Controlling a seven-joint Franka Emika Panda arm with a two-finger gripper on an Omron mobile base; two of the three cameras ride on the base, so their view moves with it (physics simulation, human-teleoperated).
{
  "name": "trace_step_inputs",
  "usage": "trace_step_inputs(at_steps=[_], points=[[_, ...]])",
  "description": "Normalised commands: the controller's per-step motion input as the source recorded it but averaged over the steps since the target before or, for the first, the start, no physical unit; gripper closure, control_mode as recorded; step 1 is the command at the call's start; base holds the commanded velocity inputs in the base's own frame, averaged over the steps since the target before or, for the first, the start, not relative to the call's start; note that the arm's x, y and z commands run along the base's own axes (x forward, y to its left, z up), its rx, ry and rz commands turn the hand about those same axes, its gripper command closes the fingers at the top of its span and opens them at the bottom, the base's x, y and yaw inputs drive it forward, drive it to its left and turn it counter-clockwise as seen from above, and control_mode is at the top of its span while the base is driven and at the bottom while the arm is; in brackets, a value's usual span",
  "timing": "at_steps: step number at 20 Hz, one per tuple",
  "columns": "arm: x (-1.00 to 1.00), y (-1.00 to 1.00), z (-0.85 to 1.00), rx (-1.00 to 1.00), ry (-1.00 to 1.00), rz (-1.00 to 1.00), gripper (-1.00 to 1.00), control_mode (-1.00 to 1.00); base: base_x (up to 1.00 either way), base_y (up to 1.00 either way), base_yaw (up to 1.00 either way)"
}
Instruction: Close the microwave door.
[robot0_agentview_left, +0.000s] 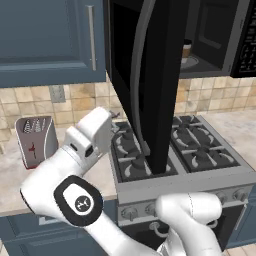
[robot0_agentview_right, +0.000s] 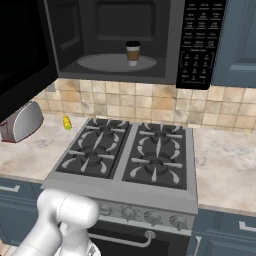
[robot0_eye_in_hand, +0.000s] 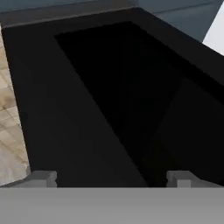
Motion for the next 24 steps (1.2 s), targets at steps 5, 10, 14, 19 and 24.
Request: trace_step_inputs(at_steps=[5, 10, 14, 19, 24], points=[[0.85, -0.82, 0.0, -0.19, 0.26, -0.23, -1.0, -1.0, 0.0, 0.0, 0.0], [0.44, -1.0, 0.23, 0.05, 0.14, -0.24, -1.0, -1.0, 0.0, 0.0, 0.0], [0.29, -1.0, 0.53, 0.08, 0.21, -0.23, -1.0, -1.0, 0.0, 0.0, 0.0], [0.83, -0.92, 0.19, 0.0, 0.41, -0.22, -1.0, -1.0, 0.0, 0.0, 0.0], [0.75, -0.86, 0.04, 0.05, 0.29, -0.08, -1.0, -1.0, 0.0, 0.0, 0.0]])
